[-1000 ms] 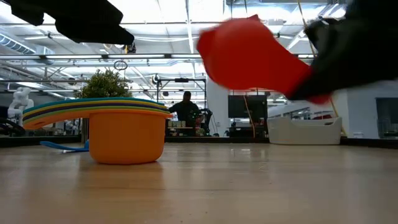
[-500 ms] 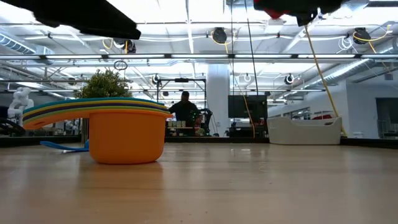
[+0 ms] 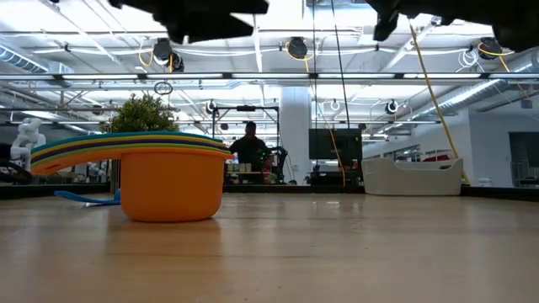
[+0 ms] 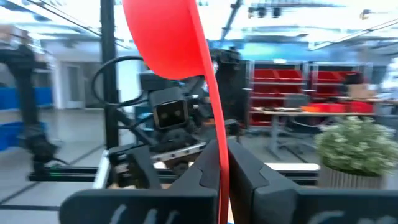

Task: Nest measuring cups in basket
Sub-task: Stack the red measuring cup on the light blue measuring cup

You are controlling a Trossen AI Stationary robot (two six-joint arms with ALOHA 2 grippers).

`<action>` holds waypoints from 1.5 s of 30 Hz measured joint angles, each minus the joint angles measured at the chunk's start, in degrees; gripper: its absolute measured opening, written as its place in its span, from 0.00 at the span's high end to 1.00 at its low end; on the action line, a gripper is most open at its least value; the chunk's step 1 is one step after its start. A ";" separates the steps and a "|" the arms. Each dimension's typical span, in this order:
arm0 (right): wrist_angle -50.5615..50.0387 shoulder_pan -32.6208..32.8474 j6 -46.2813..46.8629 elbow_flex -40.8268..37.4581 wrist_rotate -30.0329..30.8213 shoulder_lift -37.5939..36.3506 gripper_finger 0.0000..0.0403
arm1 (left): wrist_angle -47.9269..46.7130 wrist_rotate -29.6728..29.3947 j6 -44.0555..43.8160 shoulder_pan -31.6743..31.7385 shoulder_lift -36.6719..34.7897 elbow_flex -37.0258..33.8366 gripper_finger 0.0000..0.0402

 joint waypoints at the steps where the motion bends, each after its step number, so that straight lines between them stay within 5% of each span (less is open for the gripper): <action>1: 0.04 -1.13 0.92 0.00 -2.45 0.00 1.00 | 1.53 0.47 0.68 0.61 0.00 0.00 0.19; 4: 0.49 -3.98 3.40 0.00 -7.25 0.02 1.00 | 6.73 2.09 2.13 2.15 0.00 0.00 0.19; 10: 0.53 -6.52 5.54 0.00 -9.33 0.02 1.00 | 19.79 14.31 4.43 4.09 0.04 0.00 0.19; 15: 0.51 -6.53 5.55 0.20 -9.40 0.14 1.00 | 24.14 14.87 0.94 7.68 0.97 0.01 0.19; 23: 1.29 -5.94 8.08 1.38 -12.62 2.39 1.00 | 30.68 23.78 0.22 11.29 8.85 5.69 0.19; 34: 1.30 -5.26 8.83 1.42 -12.56 2.75 1.00 | 29.75 24.23 5.15 10.75 15.43 14.54 0.20; 38: 1.33 -5.22 8.64 1.42 -12.56 2.75 1.00 | 30.08 24.12 6.57 10.84 15.28 14.97 0.29; 45: 1.34 -5.22 8.42 1.42 -14.03 2.75 0.99 | 29.14 24.13 7.67 11.62 15.34 14.95 0.59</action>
